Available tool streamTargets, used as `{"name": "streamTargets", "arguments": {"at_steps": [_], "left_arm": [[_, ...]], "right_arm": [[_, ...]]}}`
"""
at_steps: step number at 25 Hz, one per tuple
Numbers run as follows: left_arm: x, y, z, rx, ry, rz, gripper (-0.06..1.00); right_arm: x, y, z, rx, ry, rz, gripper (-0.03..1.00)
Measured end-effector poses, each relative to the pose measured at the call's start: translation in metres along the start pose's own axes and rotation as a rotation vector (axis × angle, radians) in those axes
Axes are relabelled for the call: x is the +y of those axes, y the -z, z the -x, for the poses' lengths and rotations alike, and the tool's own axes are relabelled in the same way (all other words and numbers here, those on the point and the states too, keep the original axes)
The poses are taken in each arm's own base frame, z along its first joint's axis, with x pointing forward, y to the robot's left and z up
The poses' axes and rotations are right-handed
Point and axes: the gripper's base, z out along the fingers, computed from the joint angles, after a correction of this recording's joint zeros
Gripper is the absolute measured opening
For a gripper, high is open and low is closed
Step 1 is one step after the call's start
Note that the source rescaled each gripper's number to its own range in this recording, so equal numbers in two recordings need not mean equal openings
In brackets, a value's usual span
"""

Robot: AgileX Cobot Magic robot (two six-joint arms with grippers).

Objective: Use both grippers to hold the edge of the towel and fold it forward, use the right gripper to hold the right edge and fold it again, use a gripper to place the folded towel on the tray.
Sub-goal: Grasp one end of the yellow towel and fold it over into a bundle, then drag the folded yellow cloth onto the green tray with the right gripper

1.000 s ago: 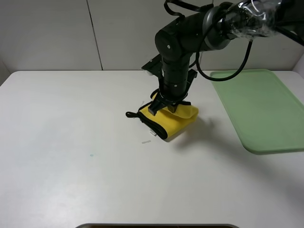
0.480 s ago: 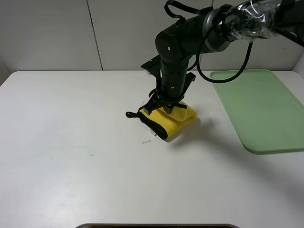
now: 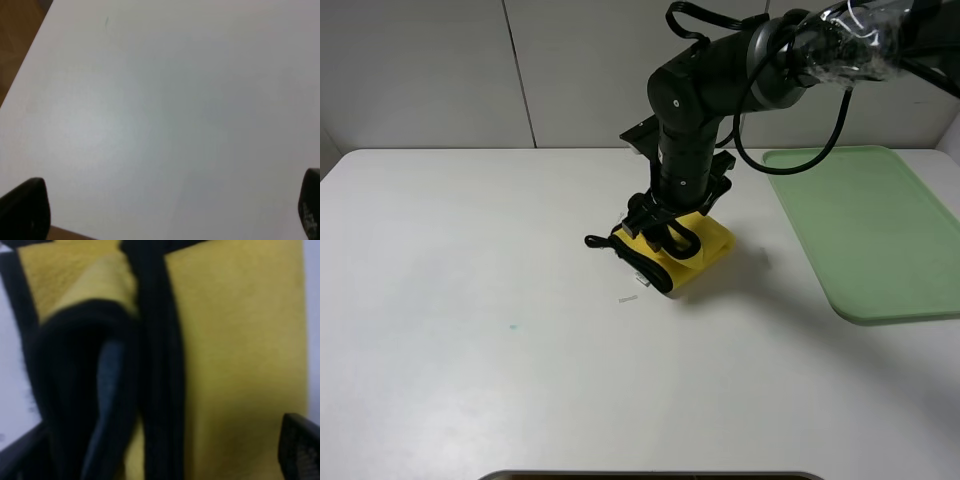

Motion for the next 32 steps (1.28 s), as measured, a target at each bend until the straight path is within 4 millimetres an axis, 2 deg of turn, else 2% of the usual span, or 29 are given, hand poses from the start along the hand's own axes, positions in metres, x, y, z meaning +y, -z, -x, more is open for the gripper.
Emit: {"name": "streamTargets", "arguments": {"at_steps": [3, 8, 16, 21, 25, 29, 32], "left_arm": [[0.0, 0.0, 0.0, 0.0, 0.0, 0.0, 1.0], [0.0, 0.0, 0.0, 0.0, 0.0, 0.0, 1.0], [0.0, 0.0, 0.0, 0.0, 0.0, 0.0, 1.0], [0.0, 0.0, 0.0, 0.0, 0.0, 0.0, 1.0], [0.0, 0.0, 0.0, 0.0, 0.0, 0.0, 1.0], [0.0, 0.0, 0.0, 0.0, 0.0, 0.0, 1.0], [0.0, 0.0, 0.0, 0.0, 0.0, 0.0, 1.0]], "right_arm": [[0.006, 0.001, 0.0, 0.0, 0.019, 0.023, 0.98], [0.007, 0.003, -0.001, 0.008, 0.042, 0.028, 0.99], [-0.003, 0.047, 0.003, -0.051, 0.127, 0.009, 1.0], [-0.025, 0.048, 0.002, -0.037, 0.168, 0.004, 1.0], [-0.054, 0.044, -0.003, -0.033, 0.153, 0.021, 1.0], [-0.078, 0.033, -0.008, -0.033, 0.131, 0.042, 1.0], [-0.086, 0.019, -0.01, -0.03, 0.127, 0.065, 1.0]]}}
